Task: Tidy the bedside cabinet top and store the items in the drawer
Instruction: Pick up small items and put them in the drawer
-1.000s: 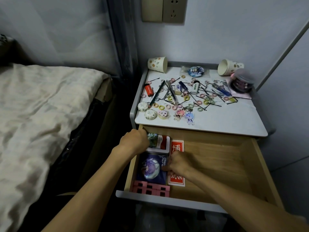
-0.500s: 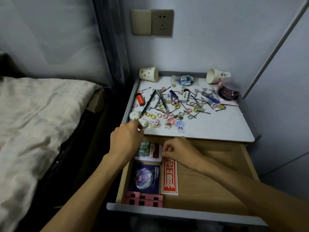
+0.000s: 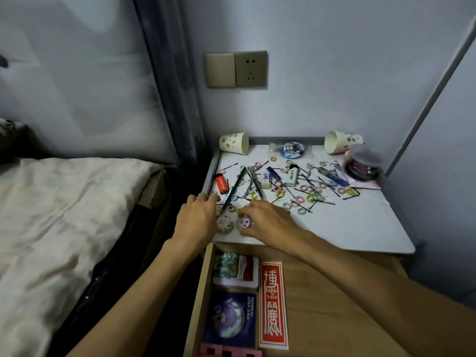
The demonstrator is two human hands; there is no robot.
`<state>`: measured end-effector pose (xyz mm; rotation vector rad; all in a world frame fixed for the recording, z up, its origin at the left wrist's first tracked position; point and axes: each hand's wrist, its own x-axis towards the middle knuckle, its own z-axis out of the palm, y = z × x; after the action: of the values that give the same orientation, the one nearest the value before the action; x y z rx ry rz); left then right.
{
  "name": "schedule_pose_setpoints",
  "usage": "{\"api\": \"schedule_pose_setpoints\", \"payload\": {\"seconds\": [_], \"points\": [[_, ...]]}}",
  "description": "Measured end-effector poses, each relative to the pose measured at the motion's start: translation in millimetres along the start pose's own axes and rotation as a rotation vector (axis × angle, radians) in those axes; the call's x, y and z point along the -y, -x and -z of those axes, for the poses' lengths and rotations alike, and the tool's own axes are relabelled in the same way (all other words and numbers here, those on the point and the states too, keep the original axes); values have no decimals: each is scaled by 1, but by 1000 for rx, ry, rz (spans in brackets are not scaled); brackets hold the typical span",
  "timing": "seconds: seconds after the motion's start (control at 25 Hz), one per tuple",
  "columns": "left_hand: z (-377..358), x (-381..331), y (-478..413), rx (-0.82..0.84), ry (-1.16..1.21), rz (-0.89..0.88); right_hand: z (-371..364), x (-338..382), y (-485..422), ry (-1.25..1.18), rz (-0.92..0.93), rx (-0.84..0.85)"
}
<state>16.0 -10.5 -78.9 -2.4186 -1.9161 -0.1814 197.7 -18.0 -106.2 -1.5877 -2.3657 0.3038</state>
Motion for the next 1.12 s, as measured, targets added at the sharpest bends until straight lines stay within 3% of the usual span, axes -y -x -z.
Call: {"api": "schedule_pose_setpoints", "payload": {"seconds": [0.2,0.4,0.56,0.84,1.0,1.12], "points": [[-5,4,-24,100,-220,-113,-2,-9,-3,18,-15,-71],[-8,7,-23,-8,-329,-165,4,-16,8,-197,-133,-161],[-11,12,-19,-75,-243,-166,3,-14,14,-327,-182,-197],[-19,11,-24,53,-74,-182,5,-12,14,-372,-225,-217],[-10,13,-30,148,176,-108,6,-13,14,-394,-254,-221],[-1,14,-32,129,296,-119,6,-11,15,-424,-256,-224]]}}
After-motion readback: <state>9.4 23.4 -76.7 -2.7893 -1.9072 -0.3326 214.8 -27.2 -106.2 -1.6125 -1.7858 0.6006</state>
